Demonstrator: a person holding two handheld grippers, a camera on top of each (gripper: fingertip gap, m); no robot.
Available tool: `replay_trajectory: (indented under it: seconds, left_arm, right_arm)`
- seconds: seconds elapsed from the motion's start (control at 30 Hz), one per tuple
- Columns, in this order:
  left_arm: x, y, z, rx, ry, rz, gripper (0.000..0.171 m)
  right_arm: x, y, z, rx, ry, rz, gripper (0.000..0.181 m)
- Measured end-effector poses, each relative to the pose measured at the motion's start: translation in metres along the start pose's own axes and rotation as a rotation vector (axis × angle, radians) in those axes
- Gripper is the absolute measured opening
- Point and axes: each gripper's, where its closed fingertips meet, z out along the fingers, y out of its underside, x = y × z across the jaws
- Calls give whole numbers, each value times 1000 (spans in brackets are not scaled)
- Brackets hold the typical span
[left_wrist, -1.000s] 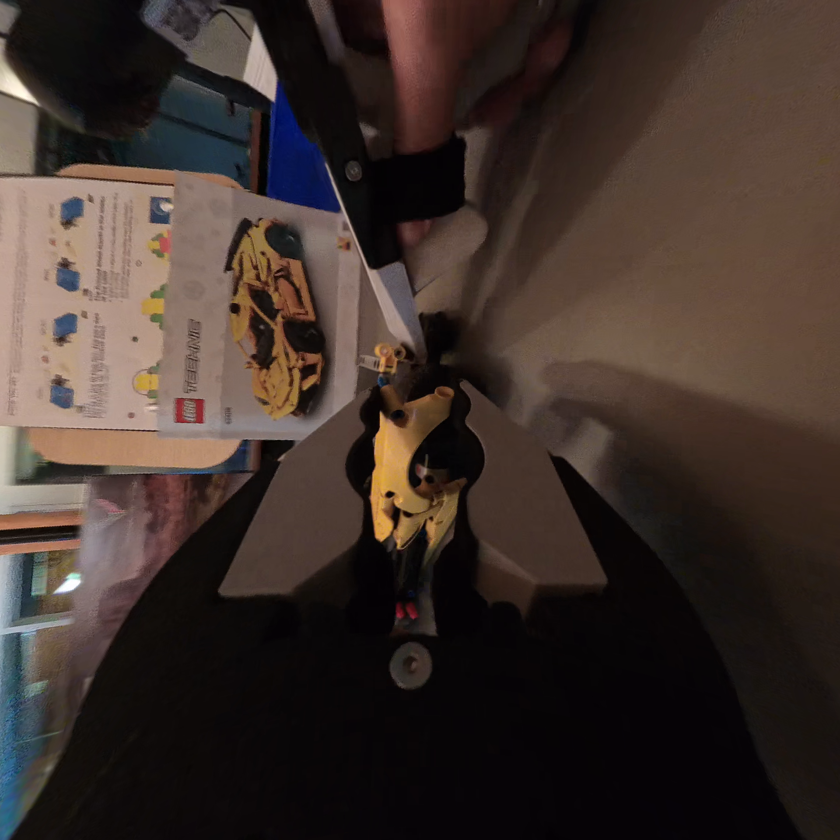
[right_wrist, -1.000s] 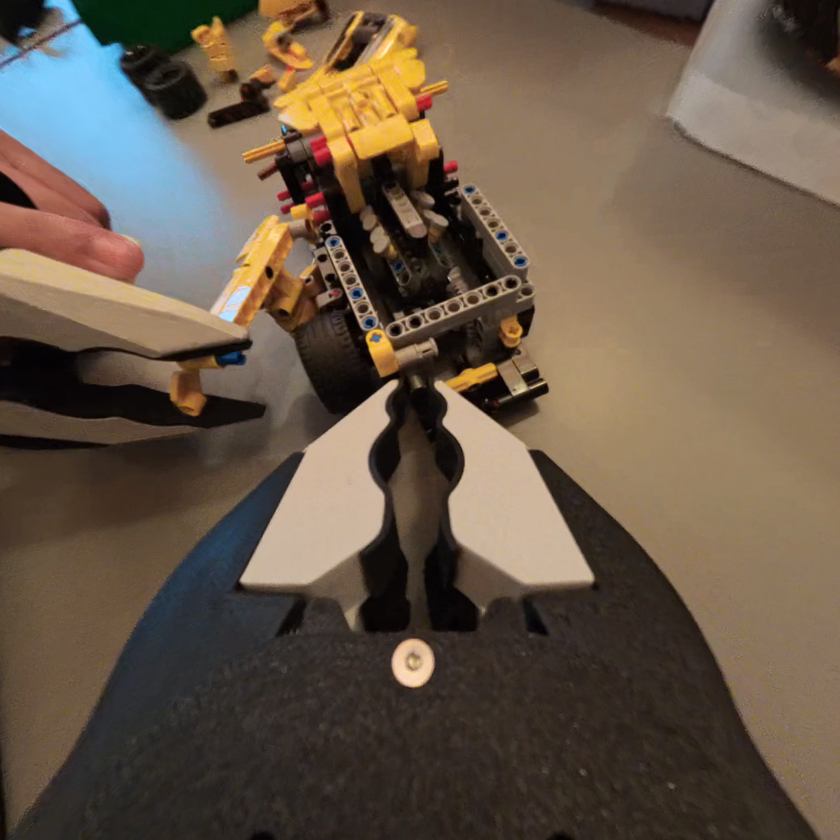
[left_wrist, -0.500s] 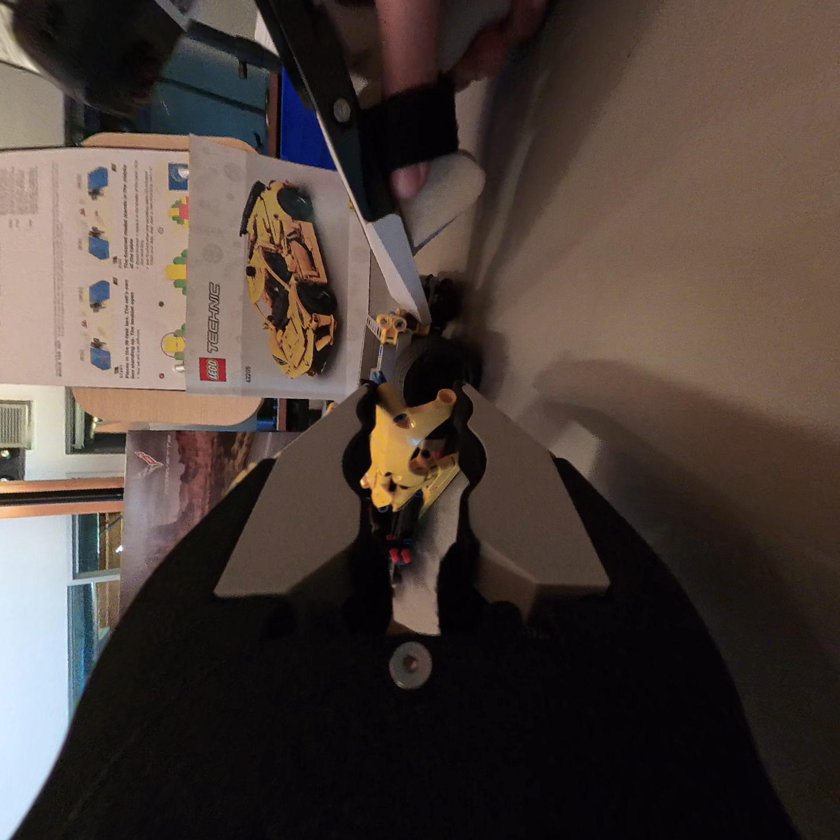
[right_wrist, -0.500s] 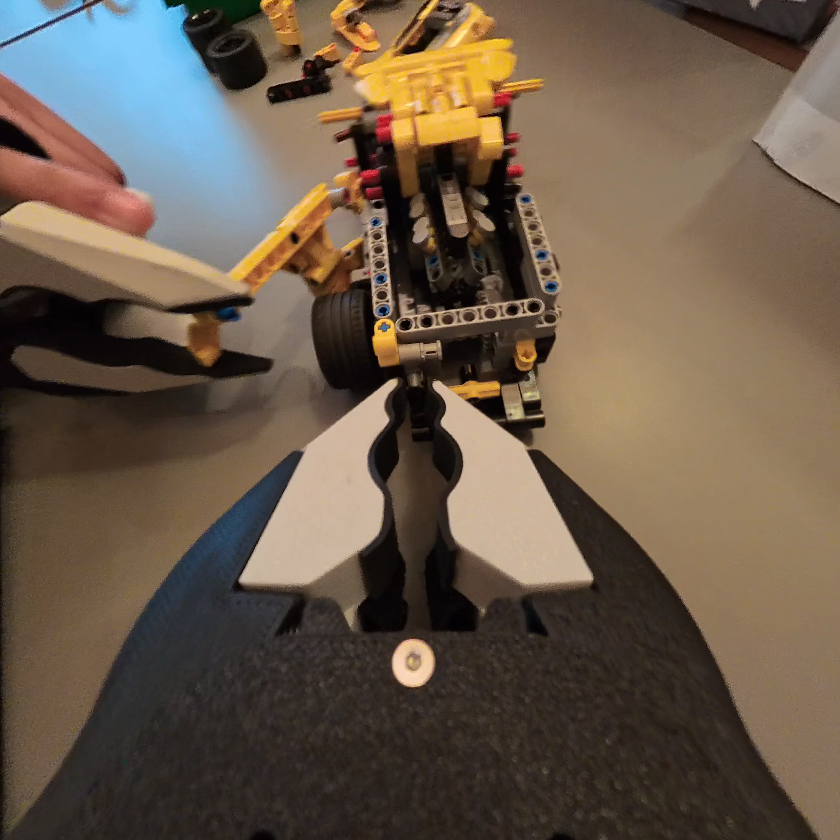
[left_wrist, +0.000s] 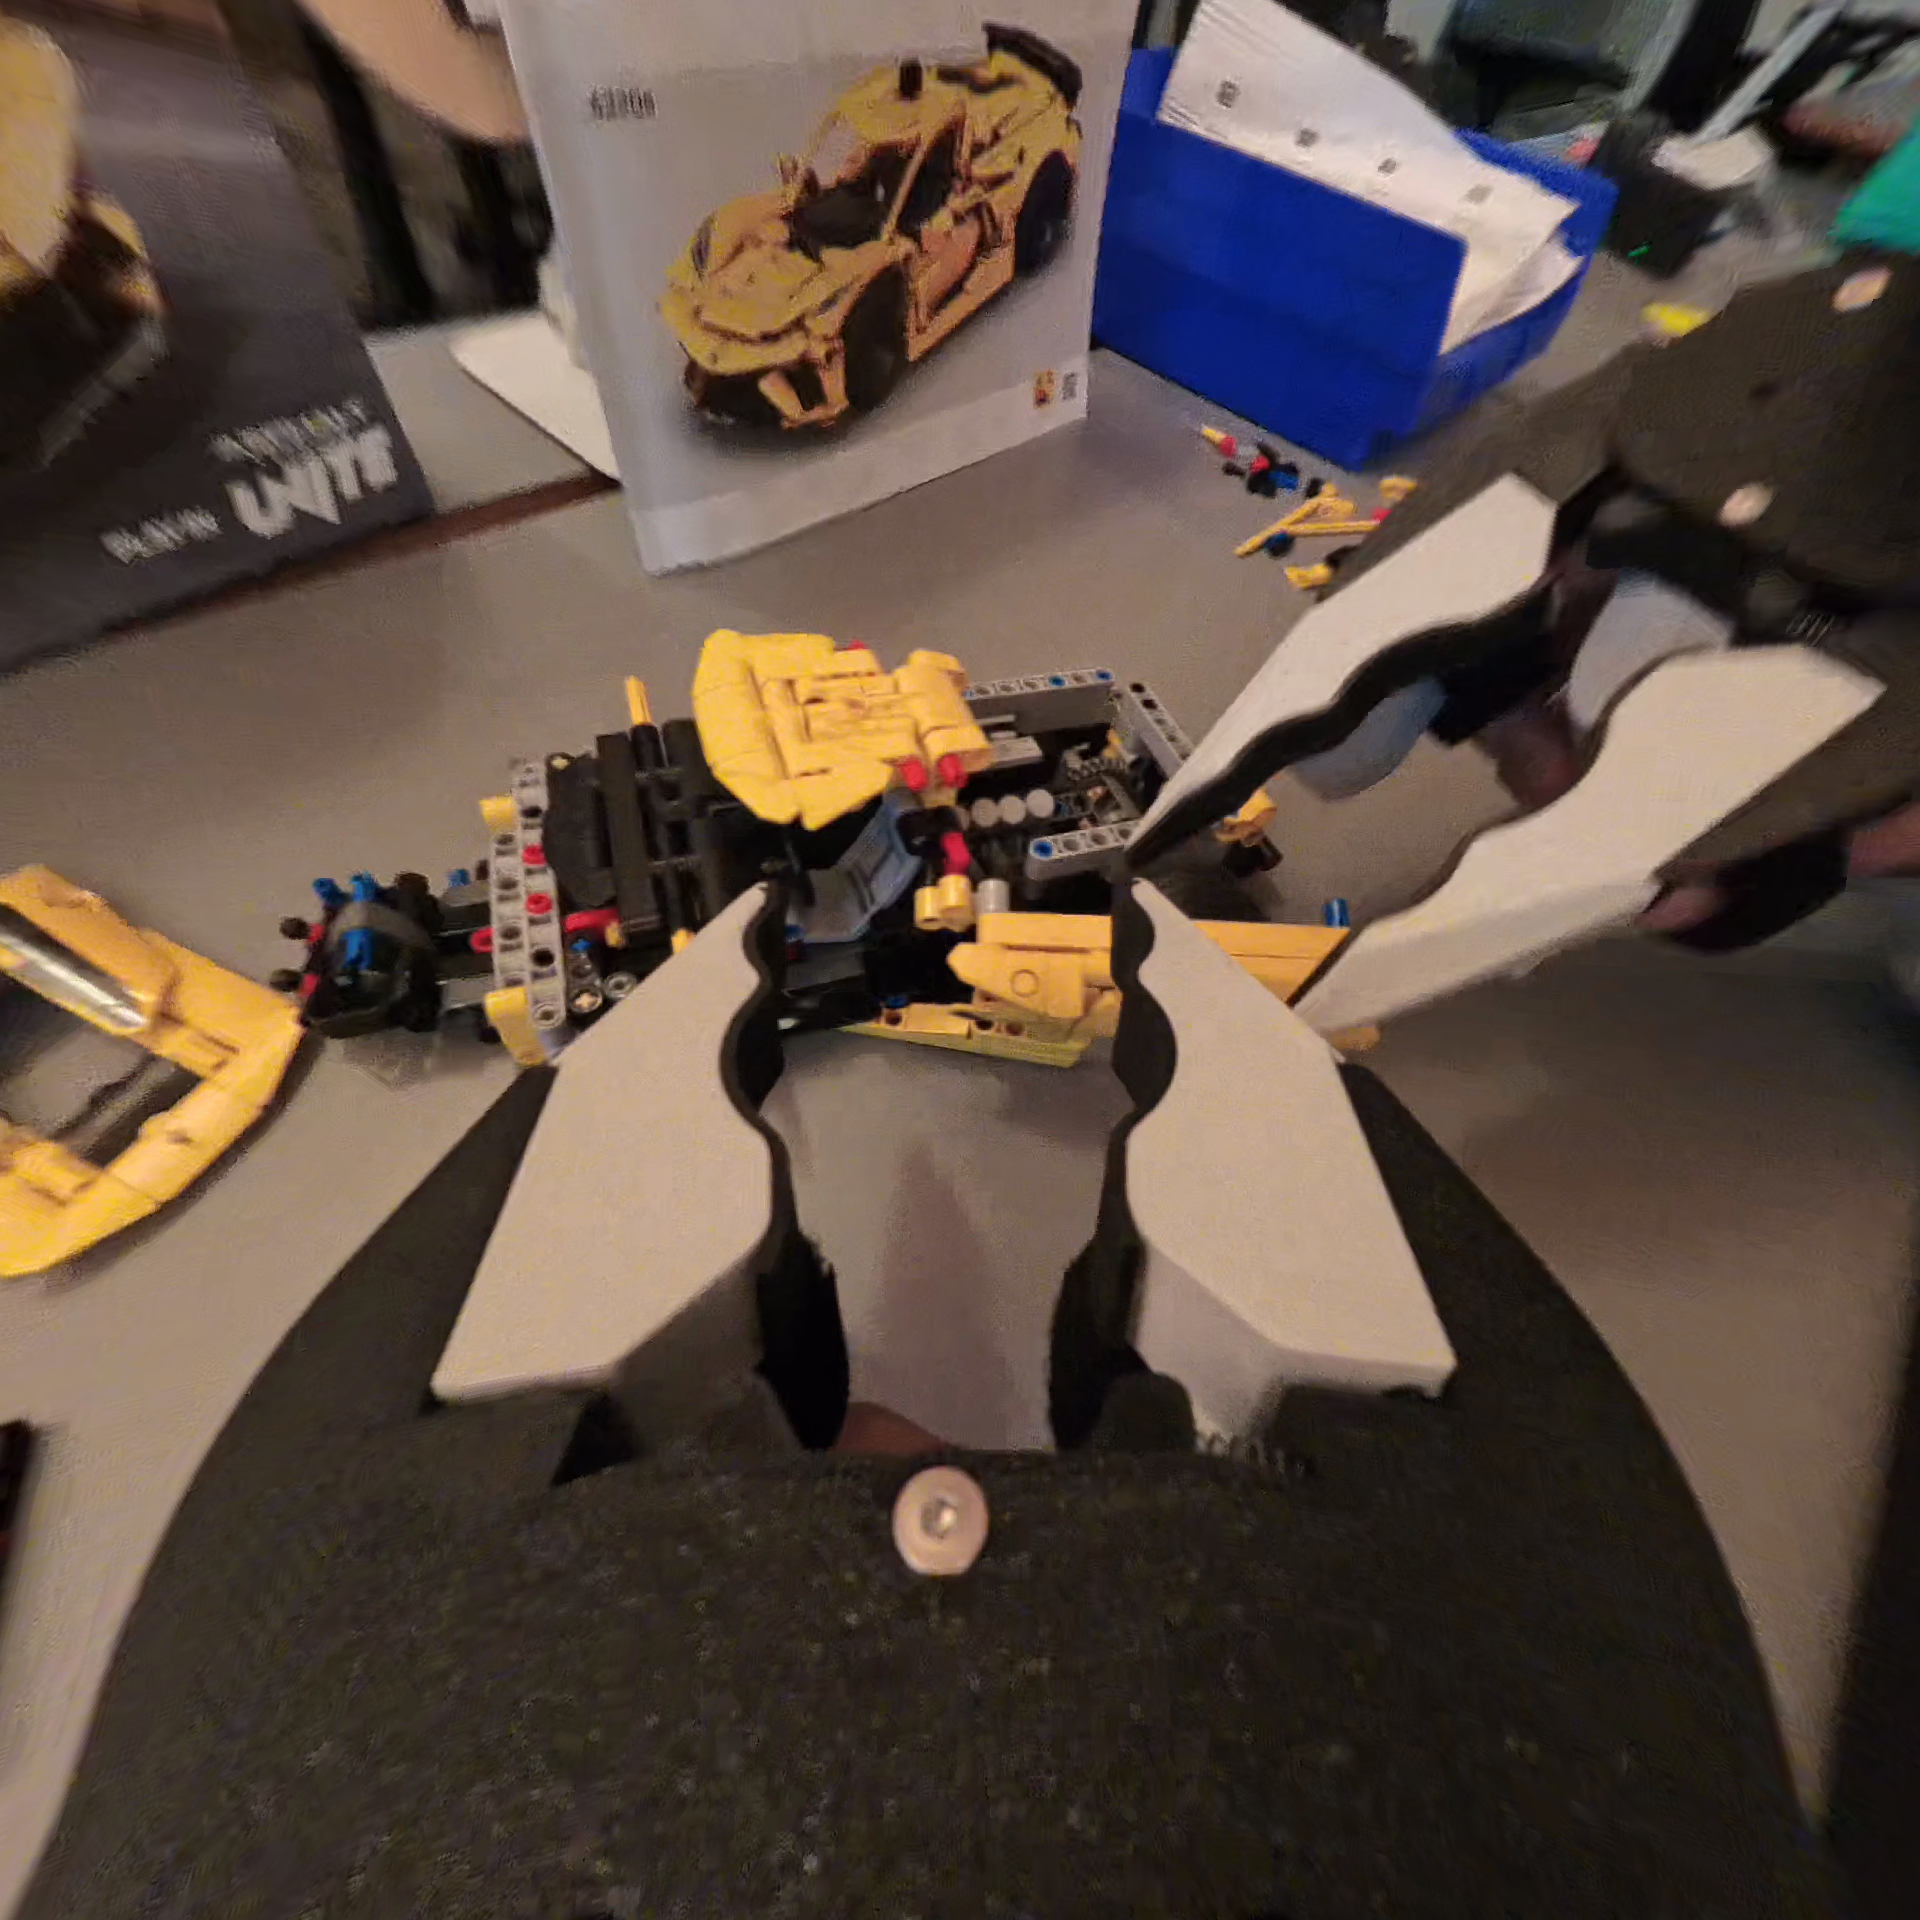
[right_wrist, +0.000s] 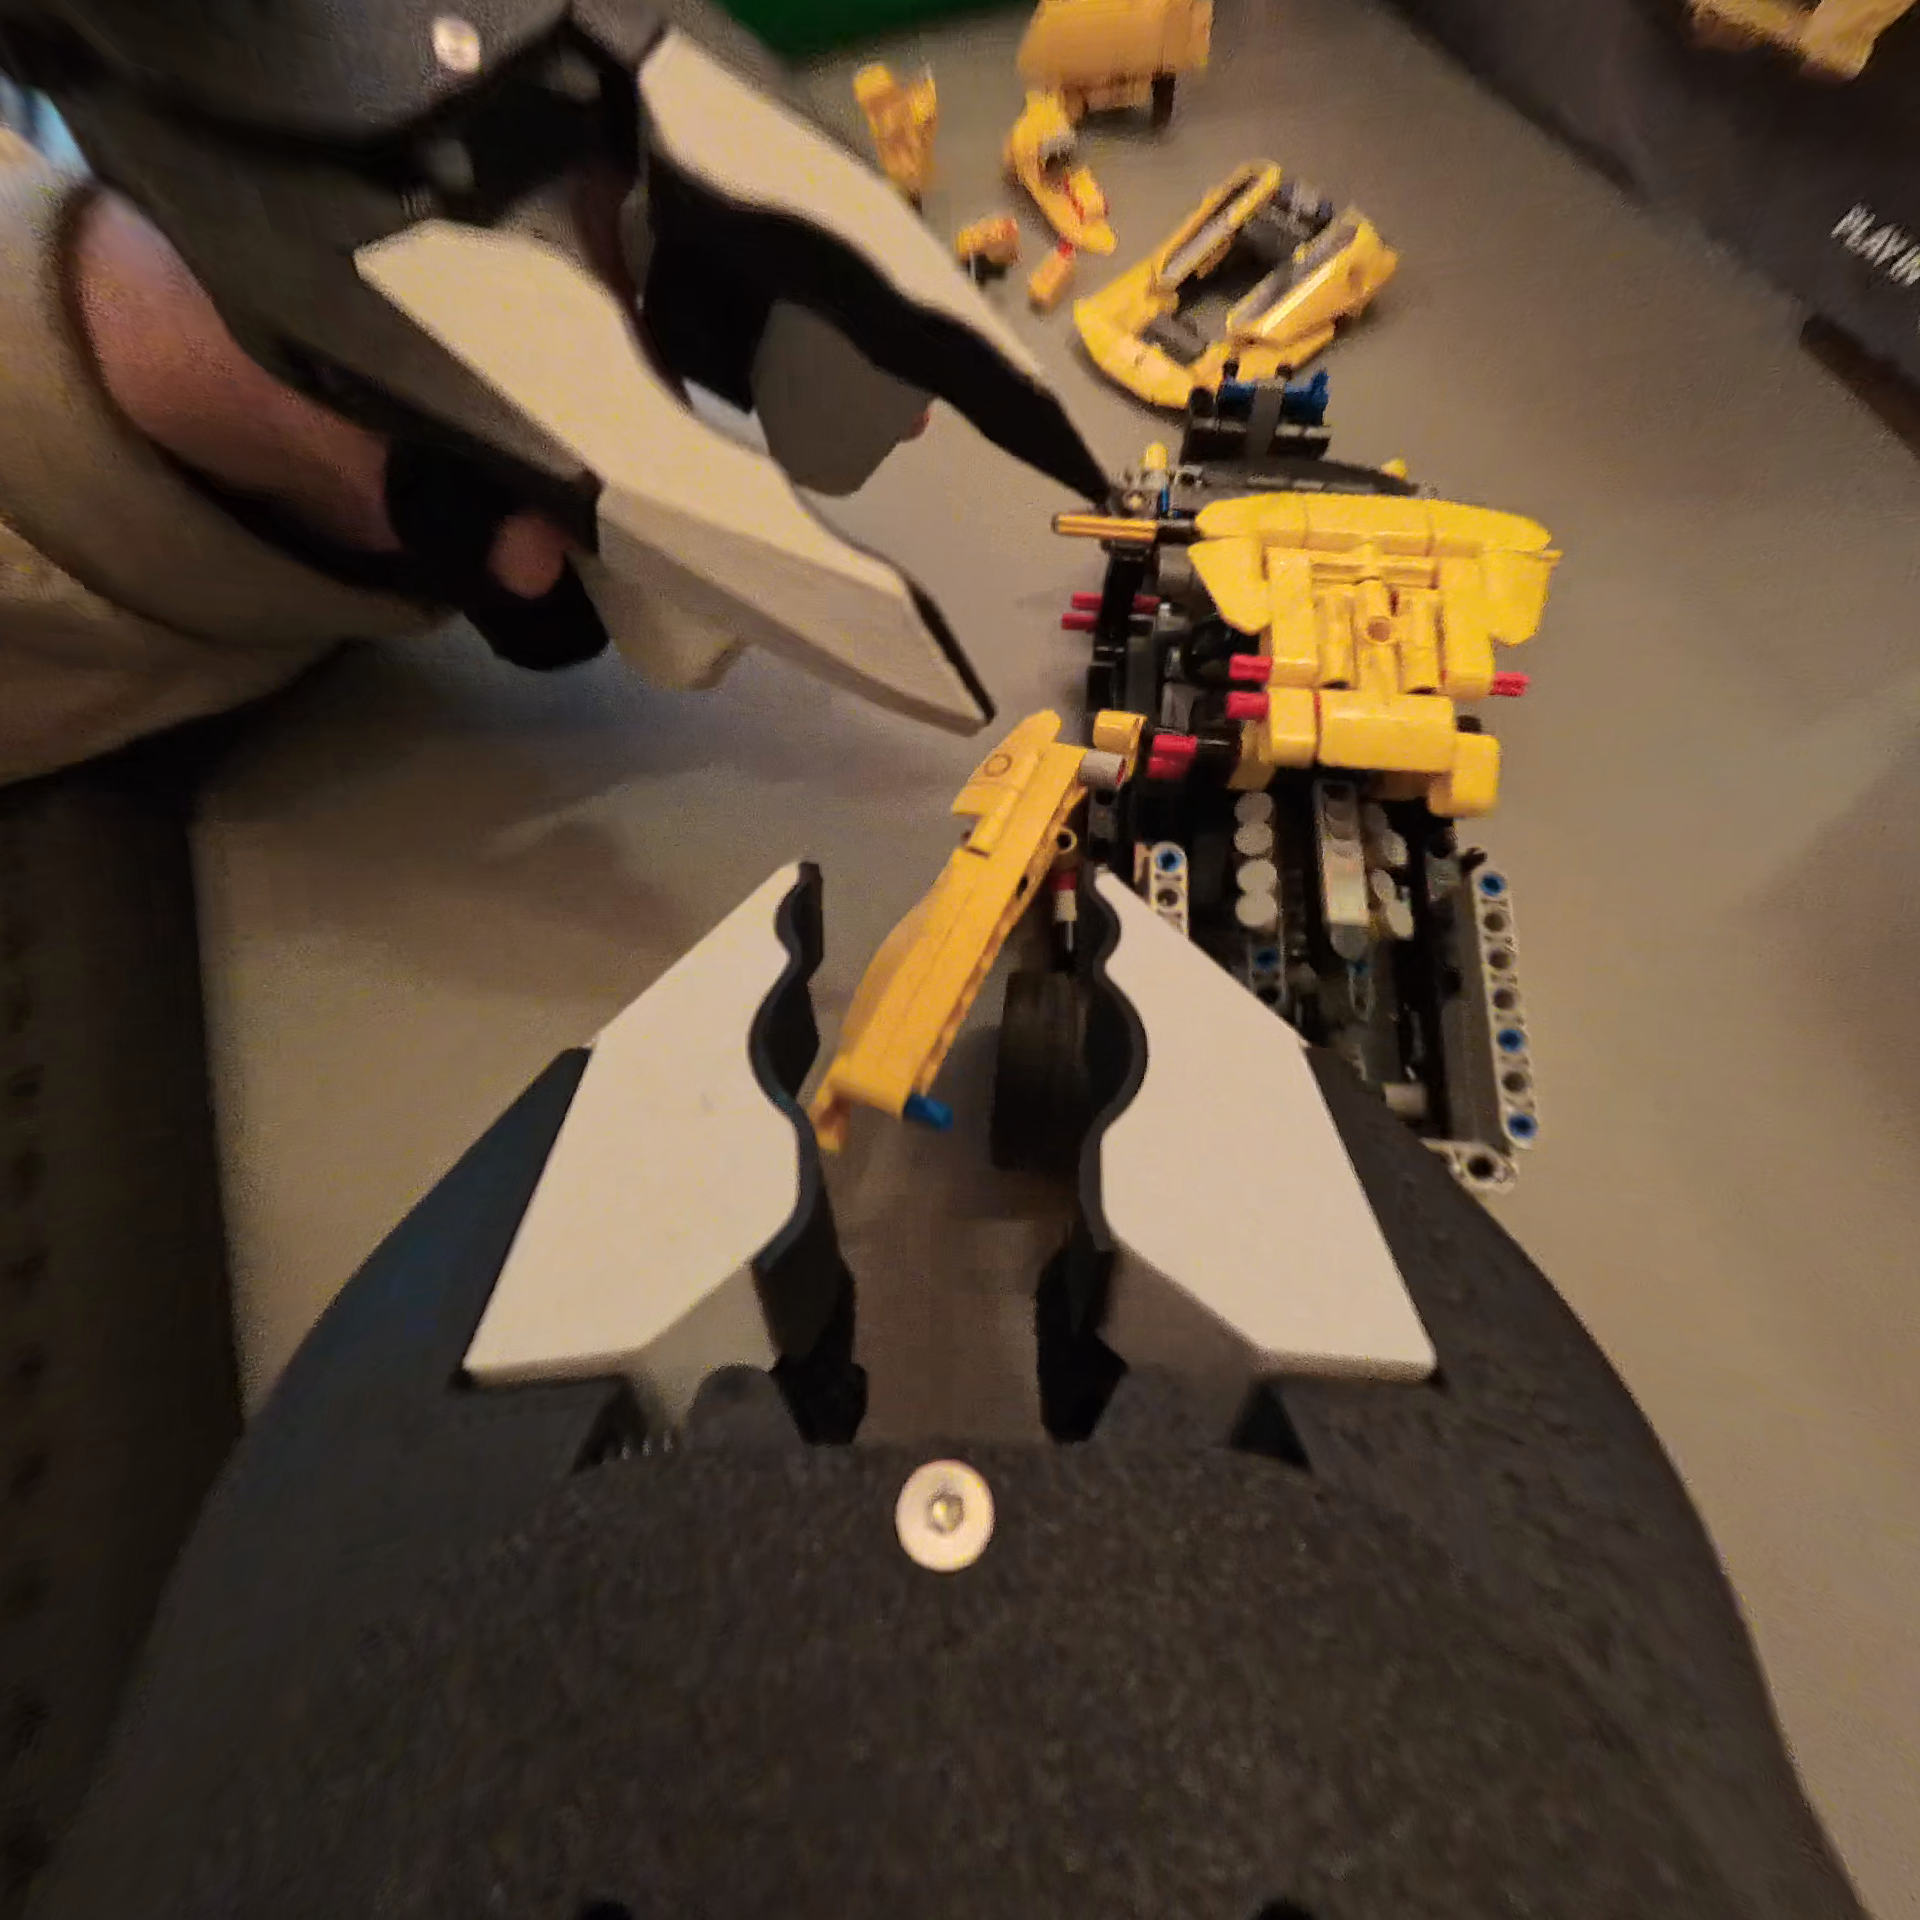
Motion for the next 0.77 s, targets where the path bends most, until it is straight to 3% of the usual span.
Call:
replay_trajectory:
  seconds: [0.1,0.2,0.23,0.27,0.77]
  left_arm:
    - [-42,4,12,-101,-58,27,59]
    - [-71,14,23,-211,-132,143,59]
    - [-71,17,27,-225,-128,180,58]
    - [-69,22,30,-248,-120,213,59]
    - [-69,29,36,-260,-155,260,56]
  right_arm:
    - [6,13,26,-224,33,-18,46]
    - [8,18,38,-329,53,-65,44]
    - [16,19,37,-342,105,-104,25]
    - [17,18,36,-343,103,-130,23]
    - [5,20,28,-337,-229,50,19]
